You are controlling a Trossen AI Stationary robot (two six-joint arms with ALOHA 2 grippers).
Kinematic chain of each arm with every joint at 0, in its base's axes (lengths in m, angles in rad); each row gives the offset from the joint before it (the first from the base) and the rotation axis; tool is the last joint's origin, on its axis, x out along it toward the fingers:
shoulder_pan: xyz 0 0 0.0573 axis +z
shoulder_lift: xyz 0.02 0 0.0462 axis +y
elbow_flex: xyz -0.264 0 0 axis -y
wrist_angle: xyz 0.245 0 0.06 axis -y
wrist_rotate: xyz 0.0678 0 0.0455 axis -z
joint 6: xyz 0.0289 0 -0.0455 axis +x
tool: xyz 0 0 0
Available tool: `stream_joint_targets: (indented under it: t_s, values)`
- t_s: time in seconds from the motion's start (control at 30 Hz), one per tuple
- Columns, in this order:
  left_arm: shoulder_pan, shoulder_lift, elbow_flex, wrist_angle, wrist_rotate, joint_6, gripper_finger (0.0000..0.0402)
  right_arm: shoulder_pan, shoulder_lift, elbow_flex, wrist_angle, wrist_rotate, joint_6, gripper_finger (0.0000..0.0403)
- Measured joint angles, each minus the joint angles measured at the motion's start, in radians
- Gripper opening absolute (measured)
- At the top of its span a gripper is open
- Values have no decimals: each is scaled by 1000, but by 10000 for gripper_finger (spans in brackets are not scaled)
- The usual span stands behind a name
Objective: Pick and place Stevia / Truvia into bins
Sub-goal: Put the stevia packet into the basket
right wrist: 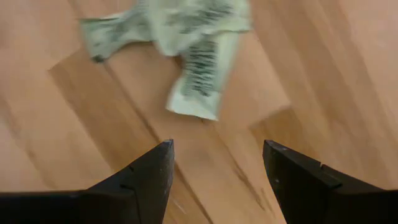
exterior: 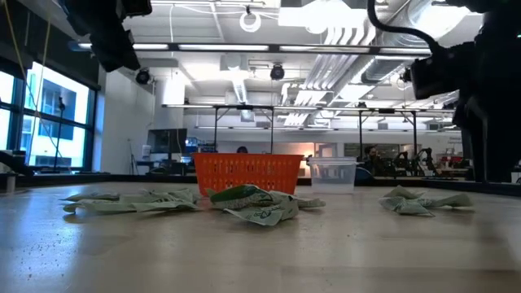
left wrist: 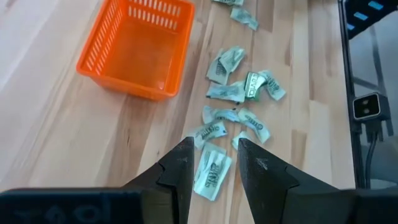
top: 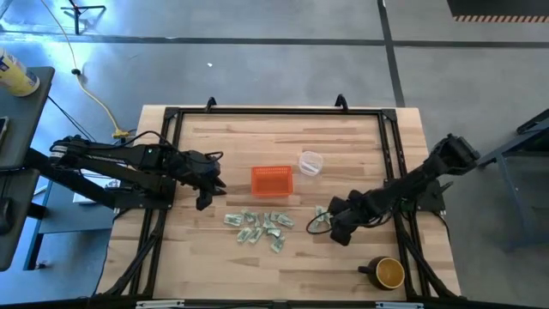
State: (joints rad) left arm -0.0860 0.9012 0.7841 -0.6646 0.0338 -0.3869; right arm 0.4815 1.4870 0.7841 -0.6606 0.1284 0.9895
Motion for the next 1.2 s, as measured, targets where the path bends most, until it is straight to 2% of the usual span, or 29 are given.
stream_joint_targets:
  t_s: [0.2,0.5,0.63,0.8,1.07,1.2]
  values:
    - [0,0,0,2,-1,23,159,13,59,0,120,2,-199,236]
    - [0,0,0,3,-27,20,159,-28,80,0,105,87,-107,236]
    - [0,0,0,3,-49,17,159,-45,80,0,105,89,-151,236]
    - [0,0,0,3,-66,17,159,-72,83,-2,120,163,-234,236]
    - [1,0,0,4,-124,-12,159,-104,170,3,191,44,-309,236]
    - [1,0,0,4,-123,-26,159,-86,176,5,193,49,-274,236]
